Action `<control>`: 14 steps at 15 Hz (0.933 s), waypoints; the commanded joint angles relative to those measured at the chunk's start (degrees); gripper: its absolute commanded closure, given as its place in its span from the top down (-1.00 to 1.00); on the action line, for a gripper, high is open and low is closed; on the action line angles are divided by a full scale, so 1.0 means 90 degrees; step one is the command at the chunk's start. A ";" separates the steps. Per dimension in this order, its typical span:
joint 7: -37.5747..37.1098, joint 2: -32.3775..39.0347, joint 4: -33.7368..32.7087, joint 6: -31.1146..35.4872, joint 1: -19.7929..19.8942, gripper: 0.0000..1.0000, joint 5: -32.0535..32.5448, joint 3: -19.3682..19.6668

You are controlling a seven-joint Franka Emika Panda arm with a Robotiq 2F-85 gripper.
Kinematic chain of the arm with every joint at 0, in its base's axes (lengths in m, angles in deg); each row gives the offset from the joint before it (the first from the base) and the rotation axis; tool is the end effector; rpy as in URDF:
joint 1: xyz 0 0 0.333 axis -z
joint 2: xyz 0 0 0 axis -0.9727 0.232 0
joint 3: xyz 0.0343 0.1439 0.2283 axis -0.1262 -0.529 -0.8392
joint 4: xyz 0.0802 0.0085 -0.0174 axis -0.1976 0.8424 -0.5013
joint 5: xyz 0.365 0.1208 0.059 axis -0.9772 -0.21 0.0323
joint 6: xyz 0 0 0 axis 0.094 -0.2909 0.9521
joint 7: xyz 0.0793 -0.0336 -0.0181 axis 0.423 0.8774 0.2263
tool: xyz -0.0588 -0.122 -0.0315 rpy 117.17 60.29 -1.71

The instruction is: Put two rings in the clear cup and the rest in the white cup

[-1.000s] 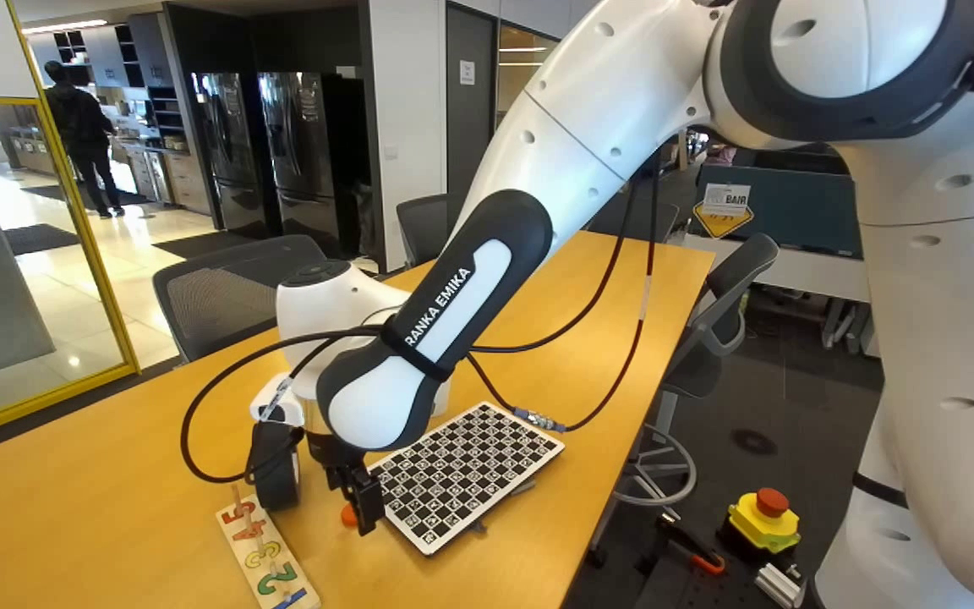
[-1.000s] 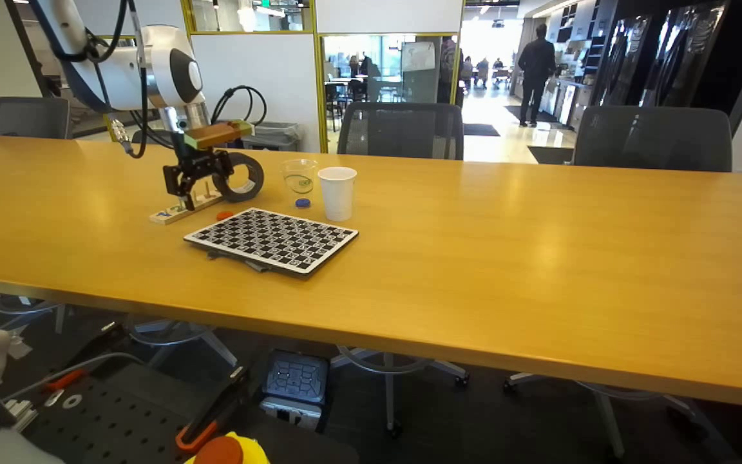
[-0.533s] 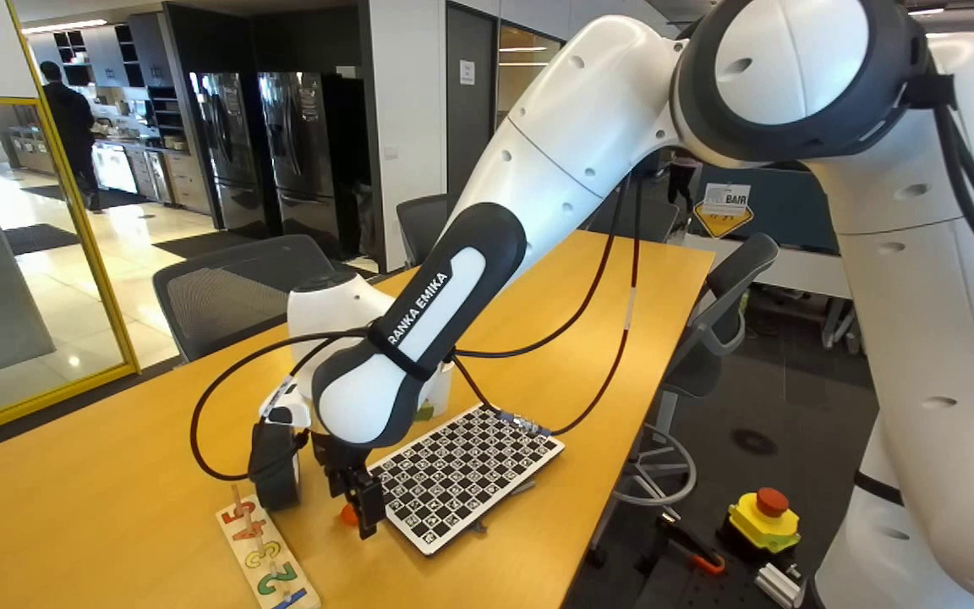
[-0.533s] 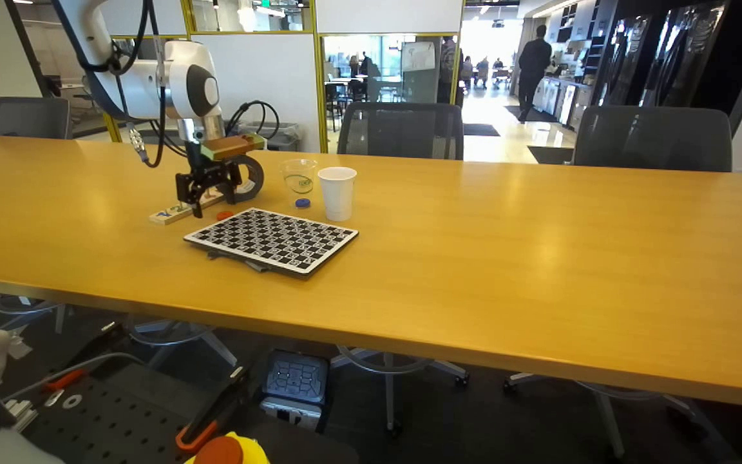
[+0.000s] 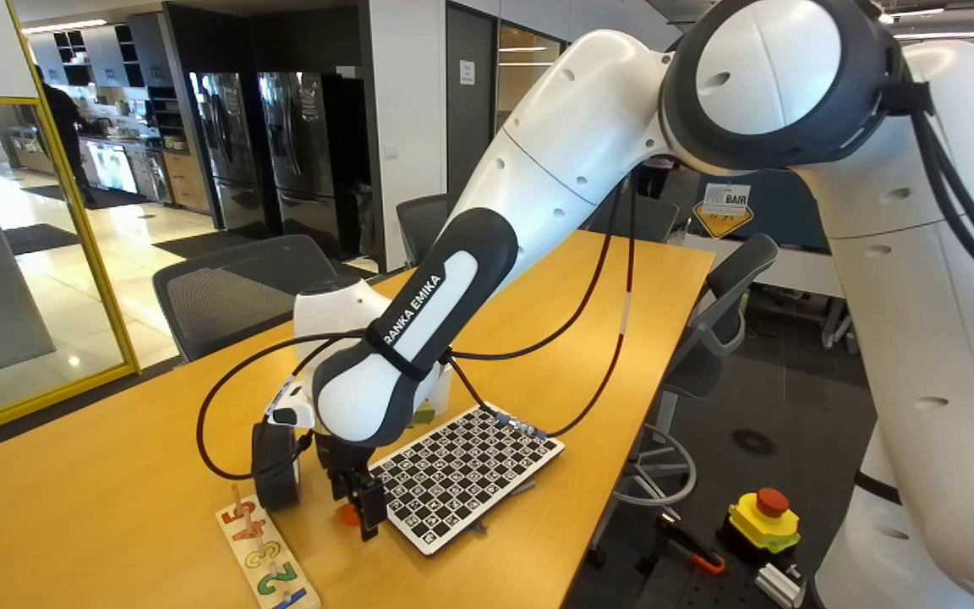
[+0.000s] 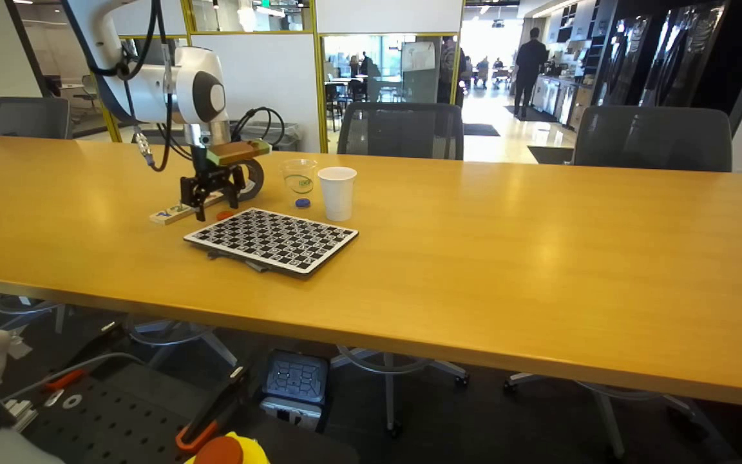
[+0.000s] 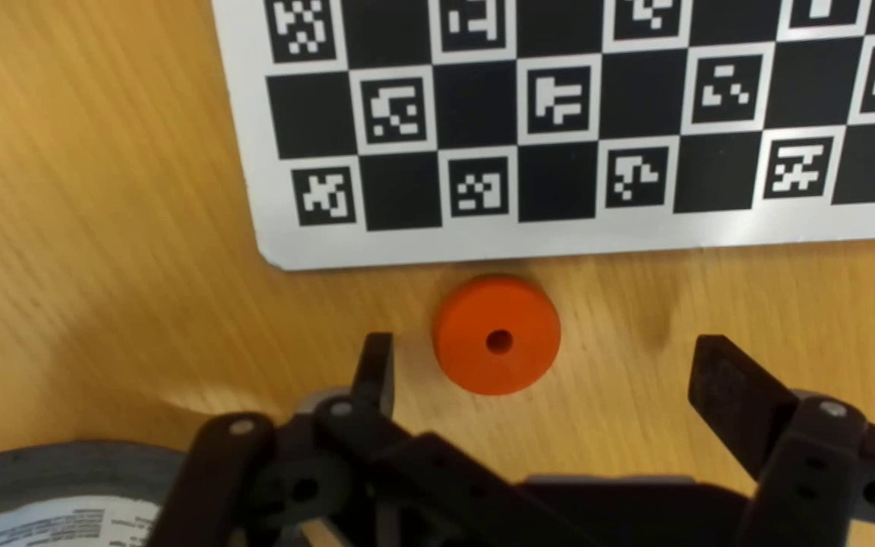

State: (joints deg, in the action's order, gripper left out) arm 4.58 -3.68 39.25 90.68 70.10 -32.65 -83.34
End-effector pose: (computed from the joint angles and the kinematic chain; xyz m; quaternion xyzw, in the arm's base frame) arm 0.5239 0.2262 0.1276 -0.7429 -0.6691 -0.0016 0.0208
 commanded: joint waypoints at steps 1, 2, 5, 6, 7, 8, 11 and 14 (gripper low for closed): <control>0.0230 0.0116 -0.0233 -0.0124 0.0130 1.00 -0.0212 -0.0107; 0.0228 0.0131 -0.0247 -0.0124 0.0134 1.00 -0.0208 -0.0101; 0.0225 0.0191 -0.0314 -0.0159 0.0150 1.00 -0.0202 -0.0090; 0.0228 0.0202 -0.0323 -0.0159 0.0158 1.00 -0.0202 -0.0089; 0.0225 0.0221 -0.0341 -0.0162 0.0163 1.00 -0.0200 -0.0085; 0.0226 0.0236 -0.0356 -0.0170 0.0168 1.00 -0.0199 -0.0084; 0.0237 0.0288 -0.0403 -0.0165 0.0186 1.00 -0.0195 -0.0086; 0.0262 0.0331 -0.0432 -0.0142 0.0200 0.31 -0.0186 -0.0089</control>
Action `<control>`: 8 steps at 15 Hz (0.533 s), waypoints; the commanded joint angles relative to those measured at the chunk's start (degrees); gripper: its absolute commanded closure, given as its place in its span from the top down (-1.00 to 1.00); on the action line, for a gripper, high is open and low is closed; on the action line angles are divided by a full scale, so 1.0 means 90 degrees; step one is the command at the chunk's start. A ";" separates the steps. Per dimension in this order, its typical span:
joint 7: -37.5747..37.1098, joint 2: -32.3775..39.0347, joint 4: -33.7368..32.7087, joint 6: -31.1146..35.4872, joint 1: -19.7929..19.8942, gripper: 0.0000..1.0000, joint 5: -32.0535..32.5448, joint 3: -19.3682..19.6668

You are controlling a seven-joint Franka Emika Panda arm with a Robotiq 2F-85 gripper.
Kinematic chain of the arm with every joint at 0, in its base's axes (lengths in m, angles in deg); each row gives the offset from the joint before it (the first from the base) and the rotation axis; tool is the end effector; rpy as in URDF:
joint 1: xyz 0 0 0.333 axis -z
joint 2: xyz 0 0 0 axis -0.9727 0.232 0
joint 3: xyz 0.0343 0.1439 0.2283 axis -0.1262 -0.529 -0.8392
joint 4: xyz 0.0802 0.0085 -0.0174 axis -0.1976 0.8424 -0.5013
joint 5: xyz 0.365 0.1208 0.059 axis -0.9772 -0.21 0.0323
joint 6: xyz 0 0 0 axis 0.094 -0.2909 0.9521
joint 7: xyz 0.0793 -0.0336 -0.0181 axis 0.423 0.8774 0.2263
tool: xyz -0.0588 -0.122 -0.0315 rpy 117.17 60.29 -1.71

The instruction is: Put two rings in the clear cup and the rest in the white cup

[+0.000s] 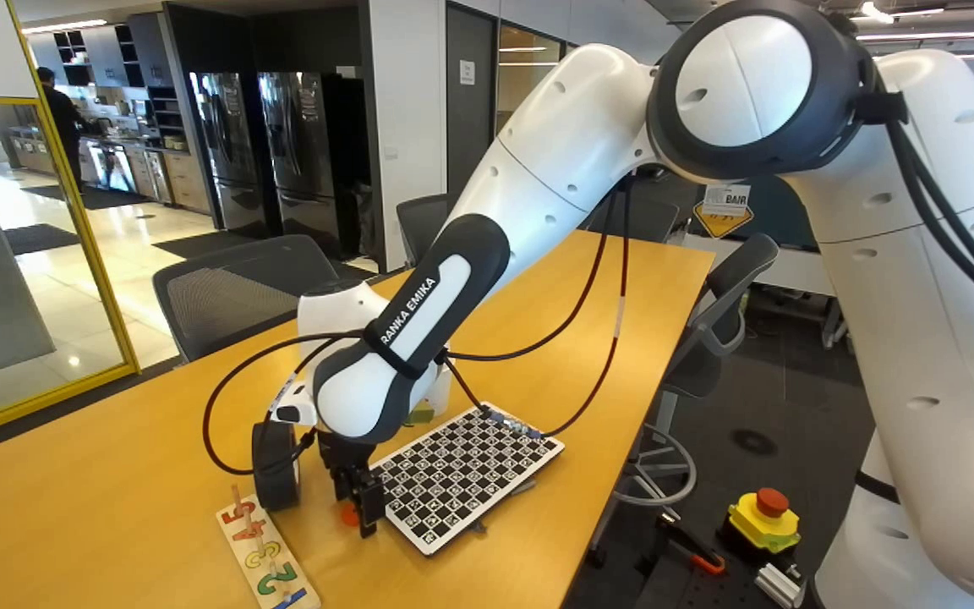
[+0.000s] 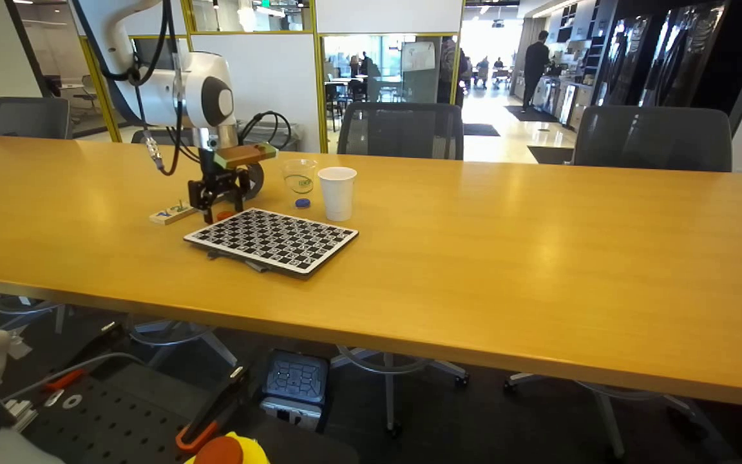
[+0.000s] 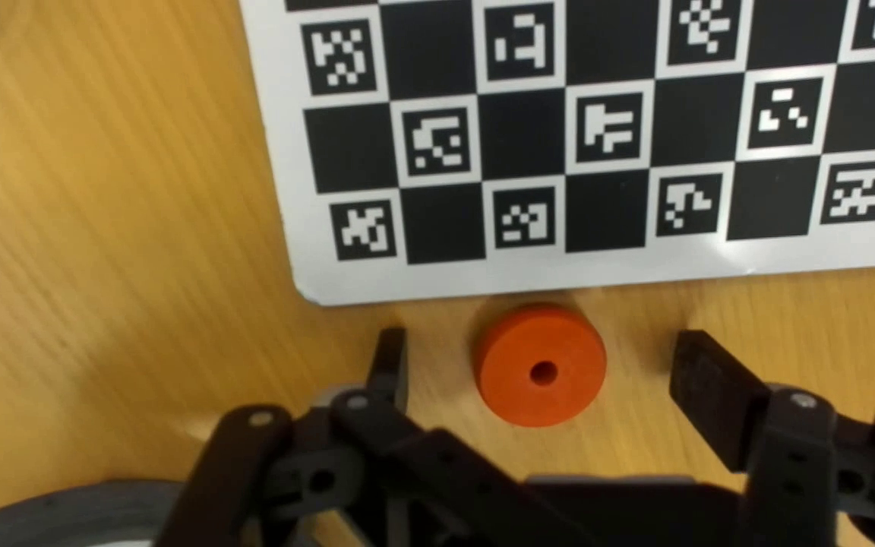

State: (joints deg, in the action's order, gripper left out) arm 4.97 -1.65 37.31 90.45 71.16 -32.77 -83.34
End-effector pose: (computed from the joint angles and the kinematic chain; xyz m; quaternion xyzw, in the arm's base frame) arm 0.5337 0.2185 0.1201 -0.7488 -0.6623 -0.0014 0.0260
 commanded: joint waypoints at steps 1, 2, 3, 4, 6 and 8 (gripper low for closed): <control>0.0229 0.0104 -0.0241 -0.0105 0.0086 0.17 -0.0170 -0.0087; 0.0246 0.0102 -0.0257 -0.0092 0.0096 0.02 -0.0169 -0.0087; 0.0267 0.0085 -0.0245 -0.0040 0.0102 -0.15 -0.0153 -0.0084; 0.0272 0.0074 -0.0249 -0.0044 0.0101 -0.29 -0.0153 -0.0081; 0.0198 0.0006 -0.0223 -0.0099 0.0070 -0.59 -0.0146 -0.0057; 0.0143 -0.0091 -0.0156 -0.0151 0.0072 -0.66 -0.0193 -0.0077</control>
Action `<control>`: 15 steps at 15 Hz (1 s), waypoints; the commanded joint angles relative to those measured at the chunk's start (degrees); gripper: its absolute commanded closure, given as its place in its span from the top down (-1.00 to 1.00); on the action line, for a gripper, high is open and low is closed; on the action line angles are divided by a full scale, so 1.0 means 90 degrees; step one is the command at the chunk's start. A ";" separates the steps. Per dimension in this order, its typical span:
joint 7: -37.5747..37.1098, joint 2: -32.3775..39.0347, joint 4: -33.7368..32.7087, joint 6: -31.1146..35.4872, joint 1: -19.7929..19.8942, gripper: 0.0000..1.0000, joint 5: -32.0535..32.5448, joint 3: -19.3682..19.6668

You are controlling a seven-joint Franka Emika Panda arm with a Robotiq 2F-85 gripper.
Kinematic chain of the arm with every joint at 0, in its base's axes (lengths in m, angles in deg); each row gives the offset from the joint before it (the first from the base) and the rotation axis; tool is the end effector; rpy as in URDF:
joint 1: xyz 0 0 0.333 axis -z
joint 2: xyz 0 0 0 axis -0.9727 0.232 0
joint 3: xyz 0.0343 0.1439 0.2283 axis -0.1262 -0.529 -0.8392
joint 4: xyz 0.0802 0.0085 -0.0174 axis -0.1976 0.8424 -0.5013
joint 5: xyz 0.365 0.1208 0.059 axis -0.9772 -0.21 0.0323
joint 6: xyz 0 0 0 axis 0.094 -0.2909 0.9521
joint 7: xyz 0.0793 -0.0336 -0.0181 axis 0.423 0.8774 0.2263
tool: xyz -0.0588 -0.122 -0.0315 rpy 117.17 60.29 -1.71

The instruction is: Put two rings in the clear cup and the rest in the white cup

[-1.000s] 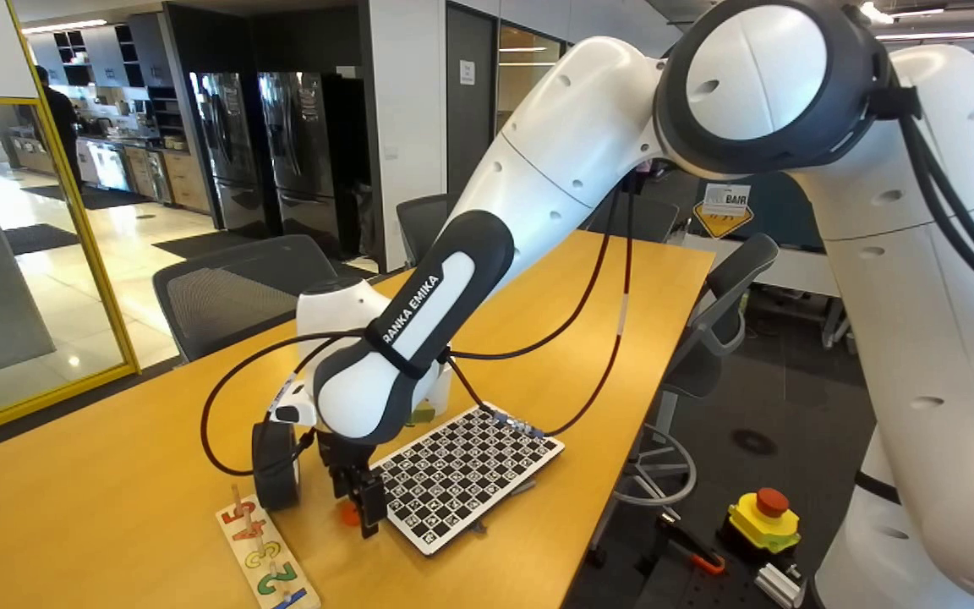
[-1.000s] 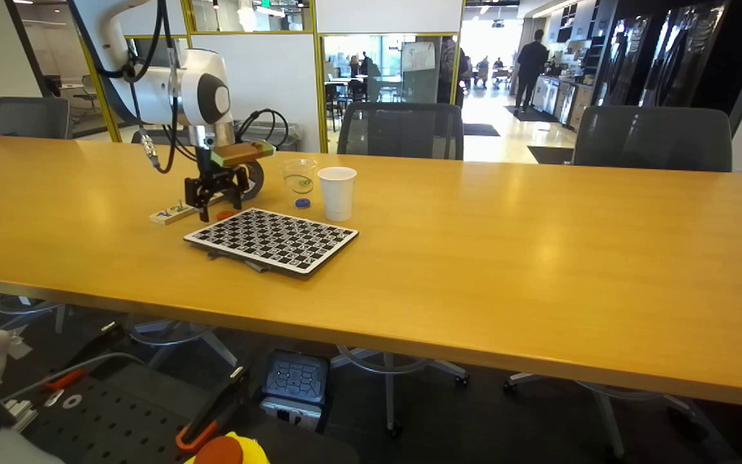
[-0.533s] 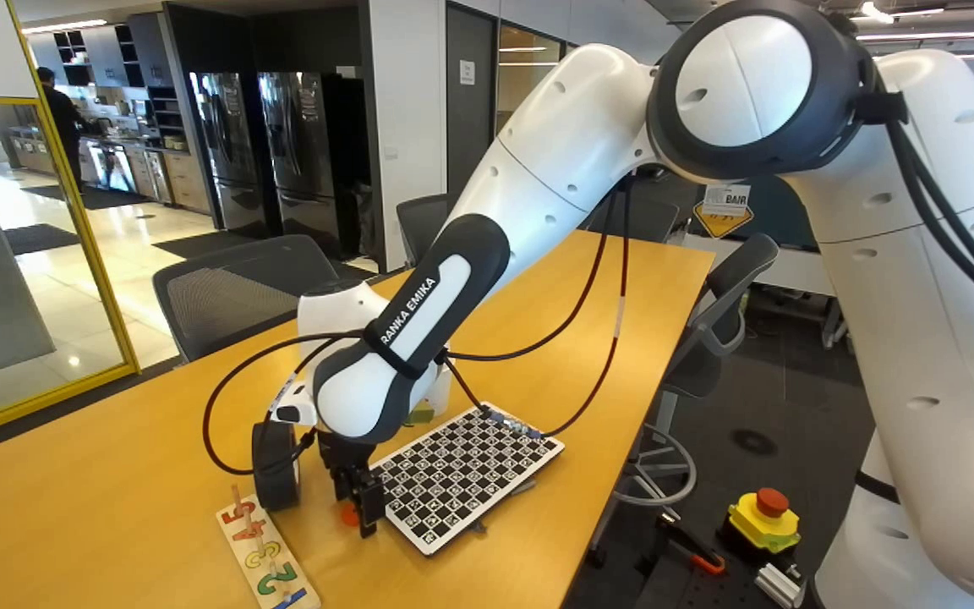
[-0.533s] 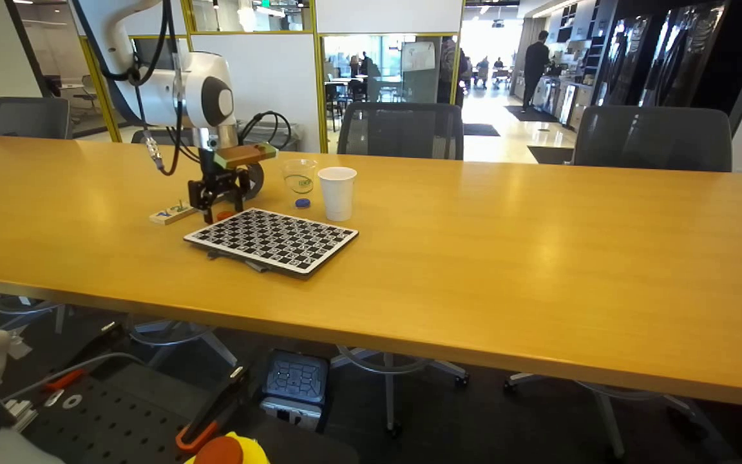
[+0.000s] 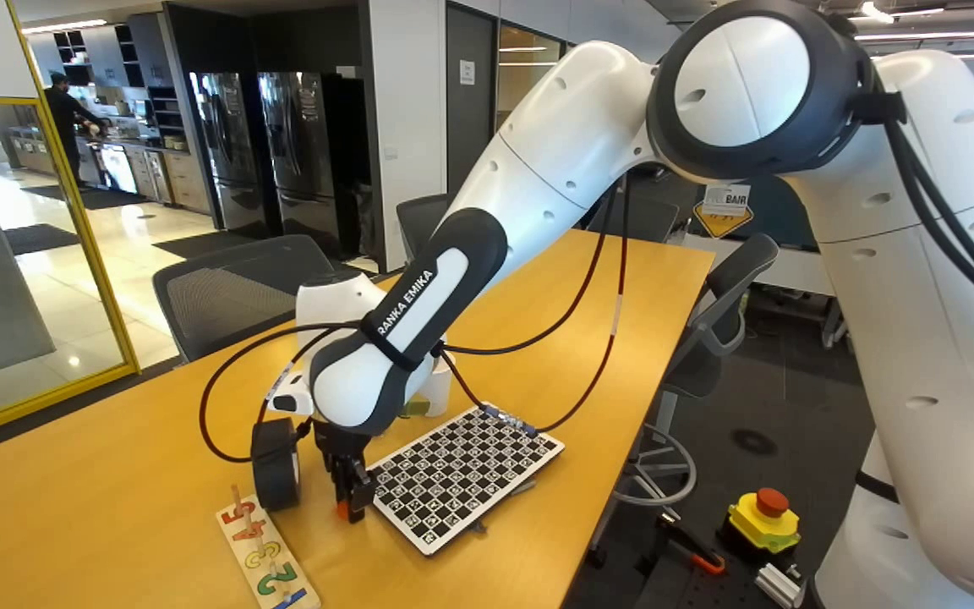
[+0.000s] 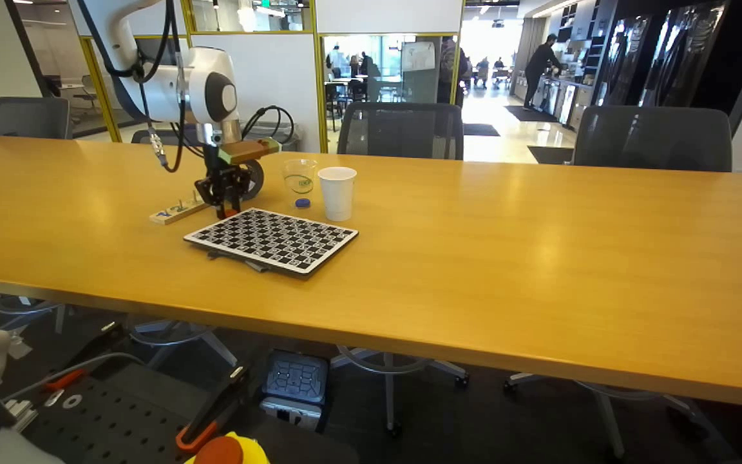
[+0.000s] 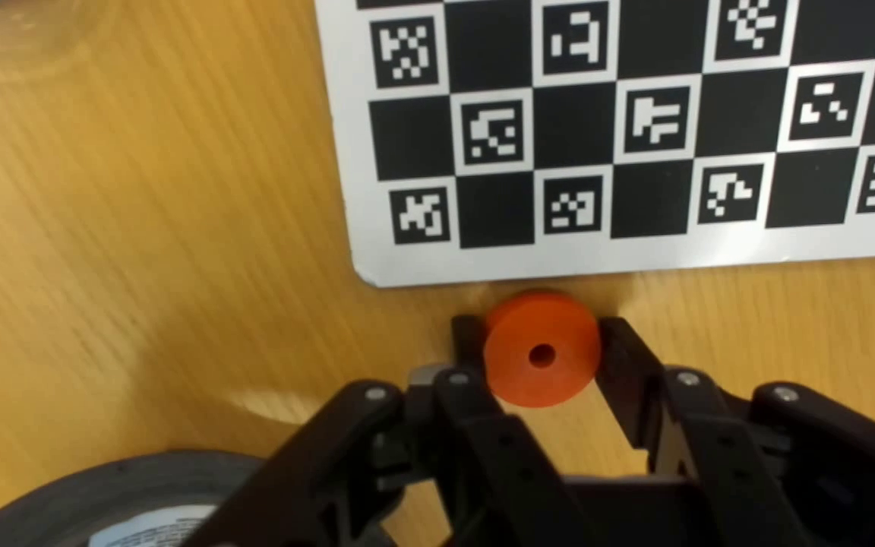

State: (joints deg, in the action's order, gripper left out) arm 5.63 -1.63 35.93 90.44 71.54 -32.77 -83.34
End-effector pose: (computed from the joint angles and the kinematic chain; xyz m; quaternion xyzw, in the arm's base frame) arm 0.5446 0.2169 0.1288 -0.7482 -0.6631 -0.0124 0.0216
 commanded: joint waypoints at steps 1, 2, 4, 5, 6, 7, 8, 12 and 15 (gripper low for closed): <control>0.0025 -0.0187 0.0065 -0.0166 0.0033 -0.66 -0.0226 -0.0093; -0.0014 -0.0275 0.0129 -0.0181 0.0035 -0.66 -0.0260 -0.0109; -0.0198 -0.0606 0.0344 -0.0264 0.0023 -0.66 -0.0408 -0.0146; -0.0302 -0.0855 0.0486 -0.0364 0.0029 -0.66 -0.0520 -0.0176; -0.0321 -0.1019 0.0555 -0.0470 0.0052 -0.66 -0.0633 -0.0219; -0.0364 -0.1282 0.0698 -0.0547 0.0079 -0.66 -0.0774 -0.0250; -0.0366 -0.1508 0.0783 -0.0660 0.0099 -0.66 -0.0925 -0.0268; -0.0382 -0.2369 0.1057 -0.1012 0.0156 -0.66 -0.1484 -0.0078; -0.0337 -0.2767 0.1092 -0.1182 0.0222 -0.66 -0.1625 0.0247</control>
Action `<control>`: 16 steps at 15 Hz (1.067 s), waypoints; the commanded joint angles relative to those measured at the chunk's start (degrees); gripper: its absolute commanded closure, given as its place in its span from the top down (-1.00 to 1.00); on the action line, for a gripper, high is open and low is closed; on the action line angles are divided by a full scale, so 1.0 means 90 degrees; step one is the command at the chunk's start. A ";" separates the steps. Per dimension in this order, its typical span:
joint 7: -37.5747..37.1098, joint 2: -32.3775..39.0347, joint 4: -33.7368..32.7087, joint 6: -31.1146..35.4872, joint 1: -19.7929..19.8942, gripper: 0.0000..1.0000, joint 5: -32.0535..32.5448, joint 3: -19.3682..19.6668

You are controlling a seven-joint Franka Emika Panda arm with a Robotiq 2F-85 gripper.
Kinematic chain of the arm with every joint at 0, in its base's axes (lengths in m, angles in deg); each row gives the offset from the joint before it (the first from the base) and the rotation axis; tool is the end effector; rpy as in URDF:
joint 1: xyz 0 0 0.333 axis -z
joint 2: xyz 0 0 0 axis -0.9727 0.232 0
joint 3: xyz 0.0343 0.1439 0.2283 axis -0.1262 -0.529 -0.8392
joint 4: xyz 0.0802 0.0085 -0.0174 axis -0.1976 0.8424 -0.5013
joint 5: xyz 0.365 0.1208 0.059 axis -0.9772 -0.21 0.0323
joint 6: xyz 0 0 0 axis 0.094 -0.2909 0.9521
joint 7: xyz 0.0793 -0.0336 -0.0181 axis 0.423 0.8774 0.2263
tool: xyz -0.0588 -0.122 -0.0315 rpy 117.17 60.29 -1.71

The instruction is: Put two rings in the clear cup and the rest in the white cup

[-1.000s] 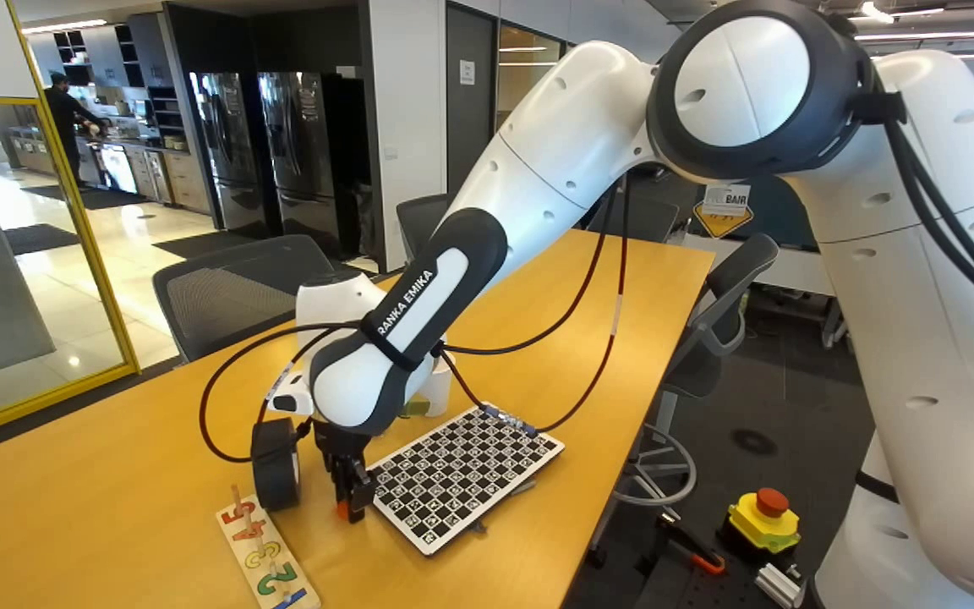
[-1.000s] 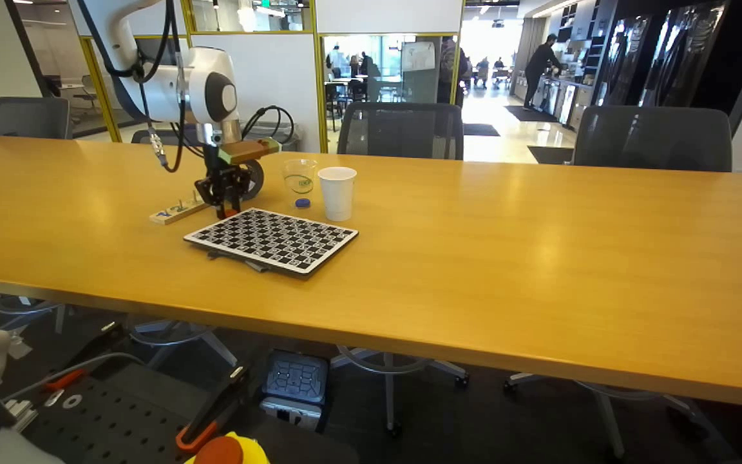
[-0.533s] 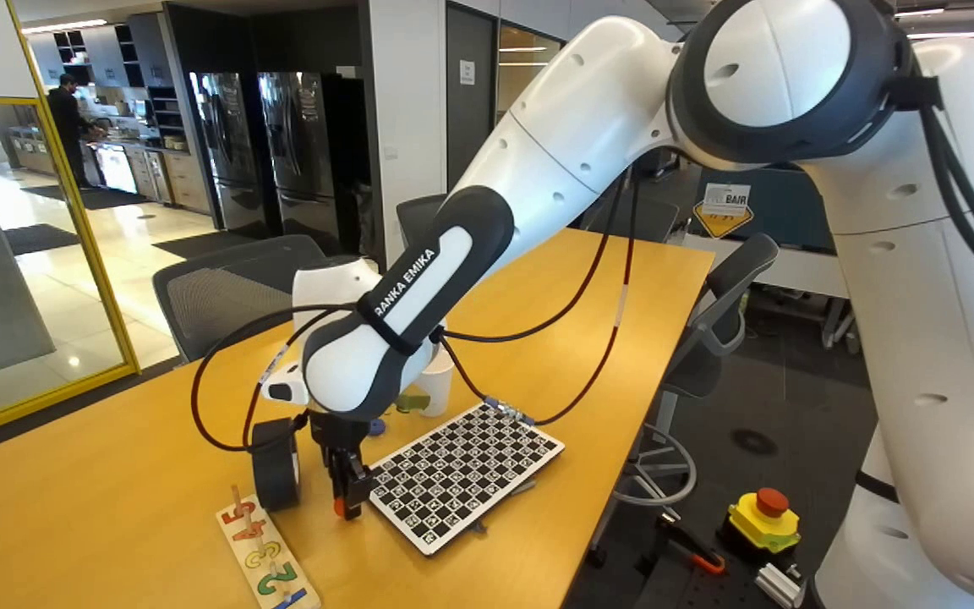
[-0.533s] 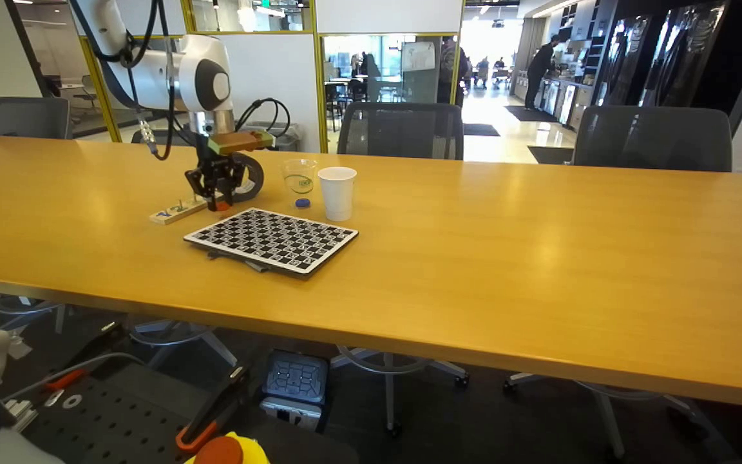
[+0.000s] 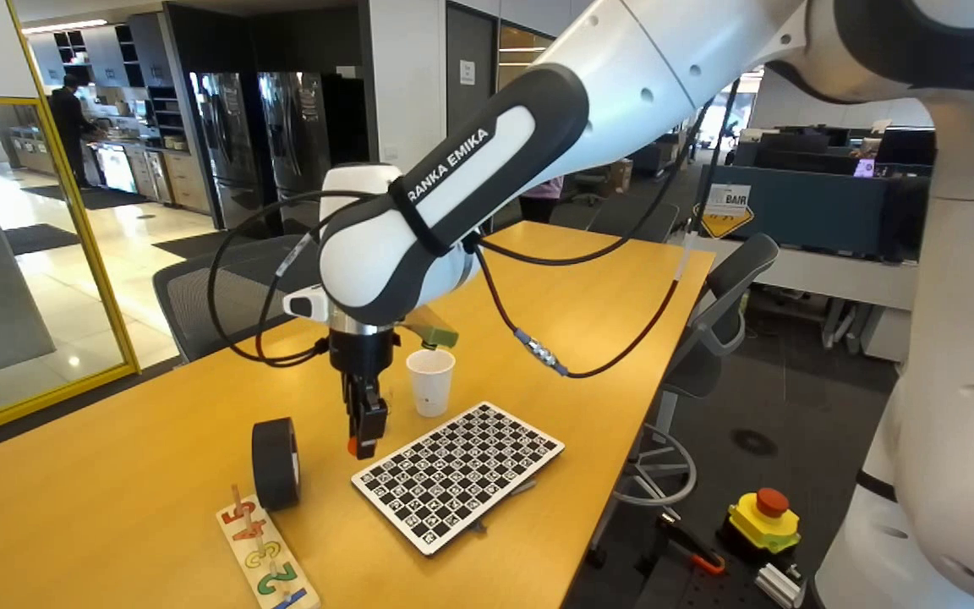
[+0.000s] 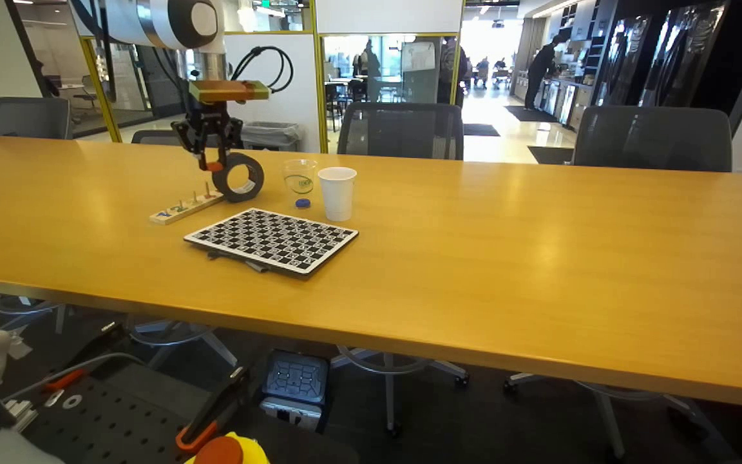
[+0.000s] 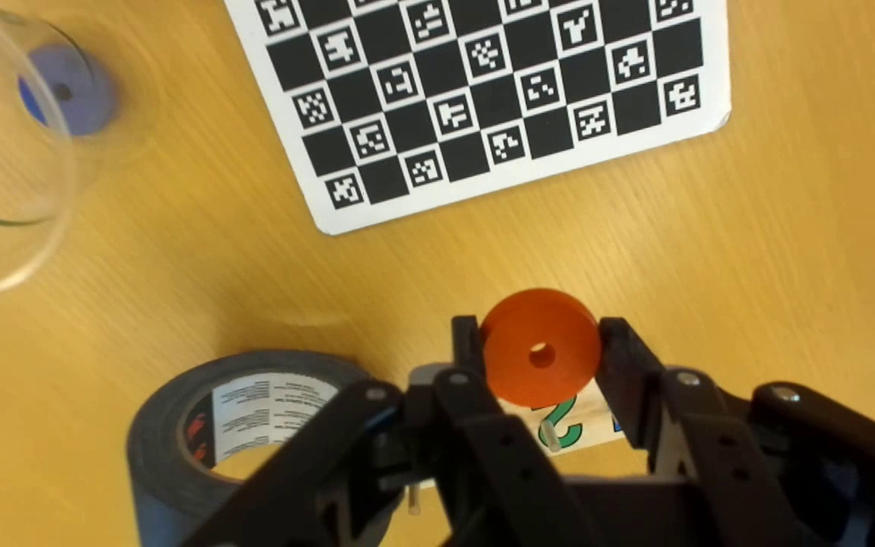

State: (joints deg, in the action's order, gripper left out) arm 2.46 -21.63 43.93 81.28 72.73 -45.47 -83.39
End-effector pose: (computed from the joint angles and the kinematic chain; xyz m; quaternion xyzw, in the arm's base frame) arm 0.5254 0.1958 0.2514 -0.8142 -0.5783 -0.0322 0.0404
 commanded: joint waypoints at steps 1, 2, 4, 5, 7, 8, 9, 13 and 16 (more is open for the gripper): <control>0.0020 -0.0614 0.0187 -0.0183 0.0106 -0.66 -0.0205 0.0373; 0.0012 -0.0618 0.0109 -0.0183 0.0135 -0.66 -0.0149 0.0514; 0.0023 -0.0583 0.0020 -0.0037 0.0192 -0.66 -0.0006 0.0771; 0.0081 -0.0550 -0.0020 -0.0009 0.0230 -0.66 0.0015 0.0880; 0.0187 -0.0314 -0.0305 -0.0040 0.0325 -0.66 0.0023 0.1073; 0.0257 -0.0175 -0.0445 -0.0028 0.0378 -0.66 0.0024 0.1157; 0.0306 -0.0051 -0.0582 -0.0035 0.0421 -0.66 0.0021 0.1217; 0.0497 0.0570 -0.1245 -0.0108 0.0604 -0.66 0.0022 0.1341; 0.0578 0.1081 -0.1755 -0.0175 0.0728 -0.66 0.0041 0.1332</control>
State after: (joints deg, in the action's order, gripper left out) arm 6.61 -16.91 34.41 80.60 78.46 -45.63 -71.27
